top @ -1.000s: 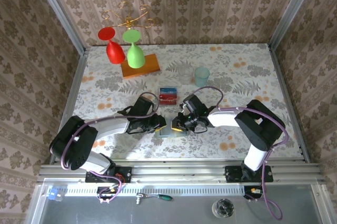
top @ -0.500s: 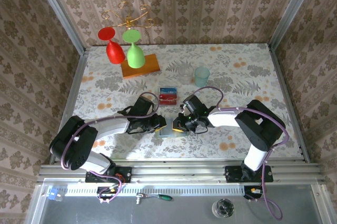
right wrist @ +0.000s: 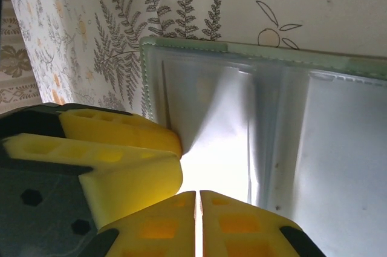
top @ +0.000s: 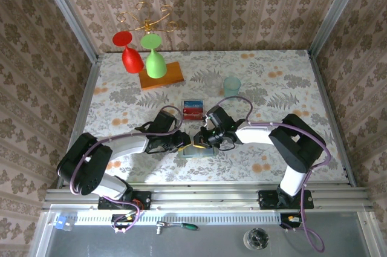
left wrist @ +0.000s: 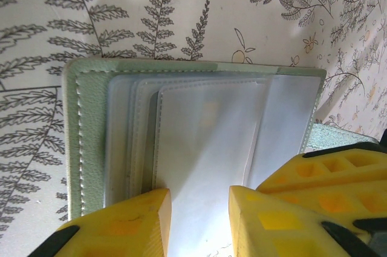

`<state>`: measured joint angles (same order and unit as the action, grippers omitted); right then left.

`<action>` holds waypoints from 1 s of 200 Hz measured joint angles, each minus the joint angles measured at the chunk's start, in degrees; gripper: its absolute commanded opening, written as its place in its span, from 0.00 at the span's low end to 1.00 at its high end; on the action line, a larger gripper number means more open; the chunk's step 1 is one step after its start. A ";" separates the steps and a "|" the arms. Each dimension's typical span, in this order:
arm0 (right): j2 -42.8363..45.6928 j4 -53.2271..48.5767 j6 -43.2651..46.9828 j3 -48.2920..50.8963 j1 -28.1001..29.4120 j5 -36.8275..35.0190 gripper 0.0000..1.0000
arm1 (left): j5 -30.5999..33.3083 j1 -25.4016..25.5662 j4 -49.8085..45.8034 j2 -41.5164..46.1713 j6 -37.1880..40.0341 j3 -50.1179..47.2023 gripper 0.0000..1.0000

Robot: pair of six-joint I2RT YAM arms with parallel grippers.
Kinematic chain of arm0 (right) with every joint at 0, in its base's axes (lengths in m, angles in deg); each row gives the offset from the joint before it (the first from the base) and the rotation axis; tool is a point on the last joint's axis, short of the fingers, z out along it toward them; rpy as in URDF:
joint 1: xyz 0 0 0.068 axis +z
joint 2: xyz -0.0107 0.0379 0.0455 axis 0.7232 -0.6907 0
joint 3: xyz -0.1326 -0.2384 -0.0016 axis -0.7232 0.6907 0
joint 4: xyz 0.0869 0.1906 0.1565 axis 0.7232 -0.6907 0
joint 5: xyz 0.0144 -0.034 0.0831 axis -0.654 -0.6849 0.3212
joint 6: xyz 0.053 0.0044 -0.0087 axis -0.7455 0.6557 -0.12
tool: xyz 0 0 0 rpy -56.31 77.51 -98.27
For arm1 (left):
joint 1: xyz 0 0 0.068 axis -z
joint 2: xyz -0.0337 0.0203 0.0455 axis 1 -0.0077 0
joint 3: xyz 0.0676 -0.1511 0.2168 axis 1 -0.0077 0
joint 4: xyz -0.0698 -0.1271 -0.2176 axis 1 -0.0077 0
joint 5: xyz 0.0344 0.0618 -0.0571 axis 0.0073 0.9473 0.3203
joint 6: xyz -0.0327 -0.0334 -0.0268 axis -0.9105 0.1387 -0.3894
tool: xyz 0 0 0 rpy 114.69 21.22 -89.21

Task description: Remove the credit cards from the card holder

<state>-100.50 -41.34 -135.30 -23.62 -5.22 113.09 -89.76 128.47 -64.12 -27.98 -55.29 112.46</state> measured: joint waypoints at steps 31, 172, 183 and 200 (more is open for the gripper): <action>-0.04 -3.17 1.18 0.00 0.00 -0.76 0.12 | 0.00 0.00 -0.02 0.02 0.02 0.00 0.33; -0.04 -8.46 4.13 -0.07 0.00 -3.80 0.12 | 0.76 -0.42 -2.03 3.63 0.24 0.00 0.36; -0.04 -8.46 4.13 -0.07 0.00 -3.80 0.12 | 0.66 -0.42 -1.81 3.06 0.24 0.00 0.36; -0.04 -8.44 4.13 -0.07 0.00 -3.82 0.12 | 0.46 -0.42 -1.46 2.19 0.22 0.00 0.36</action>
<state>-100.54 -49.78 -131.17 -23.69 -5.22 109.27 -89.30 128.06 -65.58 -25.80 -55.07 112.46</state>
